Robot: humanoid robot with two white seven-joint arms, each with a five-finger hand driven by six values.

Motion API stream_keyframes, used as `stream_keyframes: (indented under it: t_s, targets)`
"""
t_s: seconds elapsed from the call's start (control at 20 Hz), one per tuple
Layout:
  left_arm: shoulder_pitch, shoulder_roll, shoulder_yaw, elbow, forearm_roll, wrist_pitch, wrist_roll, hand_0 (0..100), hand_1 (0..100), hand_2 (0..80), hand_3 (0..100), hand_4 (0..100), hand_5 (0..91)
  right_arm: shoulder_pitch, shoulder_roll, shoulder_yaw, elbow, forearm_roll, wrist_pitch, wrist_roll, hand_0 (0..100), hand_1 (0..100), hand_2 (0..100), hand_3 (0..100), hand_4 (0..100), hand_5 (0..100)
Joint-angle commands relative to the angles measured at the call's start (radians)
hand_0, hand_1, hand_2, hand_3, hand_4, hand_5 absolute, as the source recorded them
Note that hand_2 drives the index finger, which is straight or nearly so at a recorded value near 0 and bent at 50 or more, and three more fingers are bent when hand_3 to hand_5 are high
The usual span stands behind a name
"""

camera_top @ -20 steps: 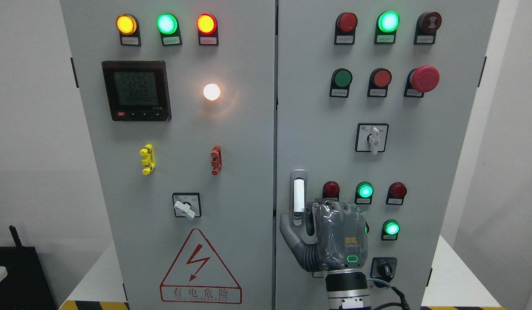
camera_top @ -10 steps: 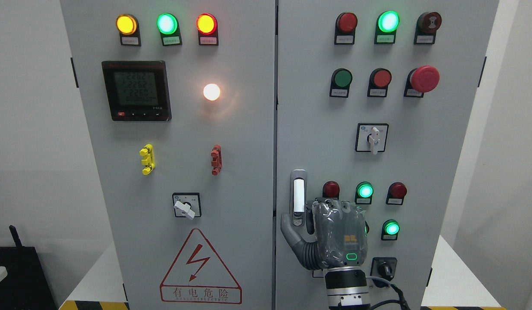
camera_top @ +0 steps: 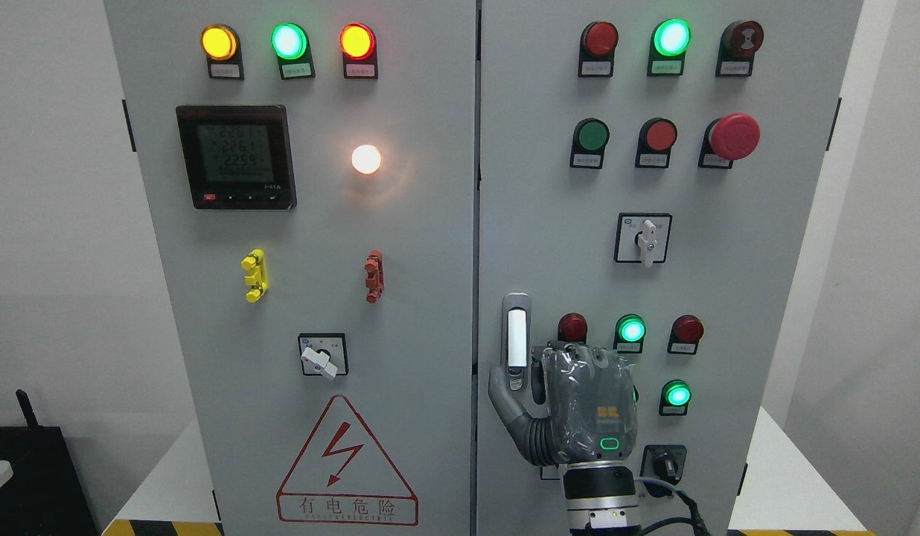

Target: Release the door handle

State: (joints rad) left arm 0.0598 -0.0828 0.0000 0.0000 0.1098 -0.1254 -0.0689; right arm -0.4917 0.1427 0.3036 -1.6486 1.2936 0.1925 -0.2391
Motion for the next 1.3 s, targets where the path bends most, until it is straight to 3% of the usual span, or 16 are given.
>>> stream_keyframes:
  t_s: [0.0,1.25]
  targets:
    - [0.0,0.0,-0.012,-0.015,0.001,0.0,0.001,12,39,0.0,0,0,0.0,-0.001,0.0,-0.003,0.004,0.0,0.001,-0.002,43,41,100,100,100,97]
    - [0.0,0.0,-0.012,-0.015,0.001,0.0,0.0,12,39,0.0,0,0,0.0,0.004,0.003,-0.023,0.003,-0.01,0.001,-0.009,54,35,100,100,100,97]
